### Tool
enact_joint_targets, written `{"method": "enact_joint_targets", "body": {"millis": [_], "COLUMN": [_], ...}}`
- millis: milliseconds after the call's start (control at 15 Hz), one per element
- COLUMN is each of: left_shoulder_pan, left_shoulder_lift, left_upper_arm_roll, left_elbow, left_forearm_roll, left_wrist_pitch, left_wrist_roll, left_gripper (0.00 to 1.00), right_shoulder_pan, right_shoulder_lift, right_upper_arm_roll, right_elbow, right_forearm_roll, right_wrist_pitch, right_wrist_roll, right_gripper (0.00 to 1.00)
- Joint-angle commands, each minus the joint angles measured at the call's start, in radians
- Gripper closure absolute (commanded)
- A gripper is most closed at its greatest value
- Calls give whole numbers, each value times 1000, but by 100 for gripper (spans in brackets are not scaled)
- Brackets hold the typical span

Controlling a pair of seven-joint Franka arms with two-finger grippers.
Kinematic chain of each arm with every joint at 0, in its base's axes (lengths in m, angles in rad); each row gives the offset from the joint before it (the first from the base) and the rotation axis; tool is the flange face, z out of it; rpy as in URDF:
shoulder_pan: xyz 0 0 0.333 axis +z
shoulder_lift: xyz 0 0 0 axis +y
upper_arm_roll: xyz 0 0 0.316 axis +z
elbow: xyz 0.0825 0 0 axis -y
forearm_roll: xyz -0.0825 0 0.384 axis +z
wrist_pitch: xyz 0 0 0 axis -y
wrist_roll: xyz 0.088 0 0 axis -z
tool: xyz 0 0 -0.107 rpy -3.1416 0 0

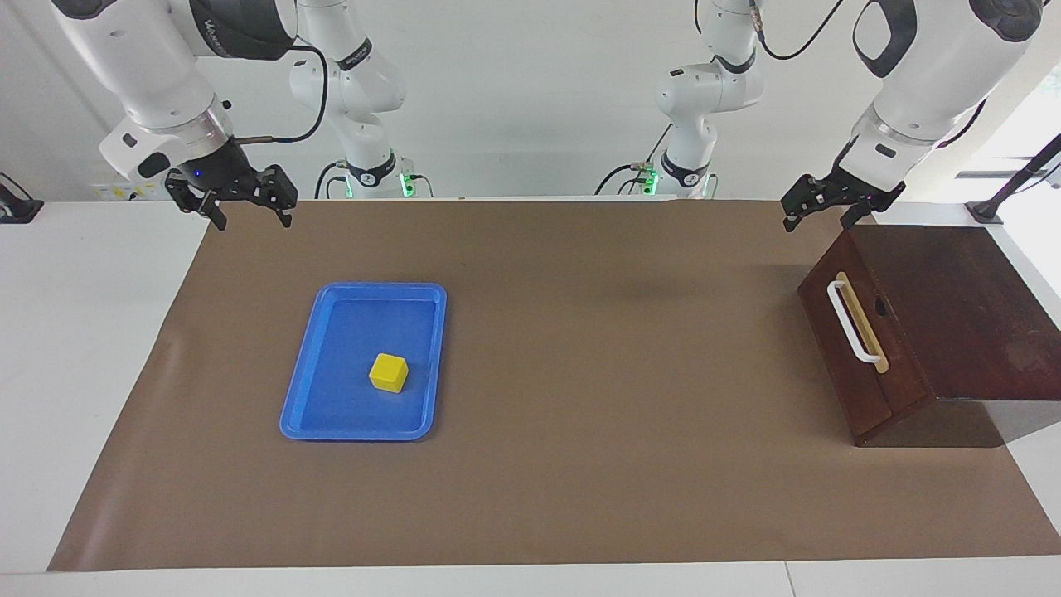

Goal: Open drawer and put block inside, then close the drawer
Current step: 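Reach the right gripper toward the yellow block in the blue tray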

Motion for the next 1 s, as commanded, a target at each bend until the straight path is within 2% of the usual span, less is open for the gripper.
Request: {"method": "enact_joint_targets", "body": {"millis": [0, 467, 533, 667, 933], "left_shoulder_pan": [3, -2, -2, 0, -29], "left_shoulder_lift": [5, 5, -9, -24, -20], "left_upper_arm_roll": [3, 3, 1, 3, -2], "left_elbow": [4, -1, -25, -77, -194], "left_forearm_roll": [-15, -13, -9, 14, 207], "left_wrist_pitch": [12, 17, 37, 119, 341], "left_wrist_roll": [13, 13, 15, 62, 92], "left_gripper": [0, 0, 0, 0, 0], "right_shoulder_pan": [2, 1, 2, 2, -11], "right_shoulder_lift": [5, 0, 0, -9, -65], "right_upper_arm_roll": [1, 1, 1, 1, -1], "right_elbow": [13, 2, 2, -22, -187], "right_forearm_roll": [-2, 12, 13, 19, 180], "right_wrist_pitch": [-13, -8, -8, 1, 93], "right_wrist_roll": [4, 33, 53, 171, 588], "right_gripper": [0, 0, 0, 0, 0]}}
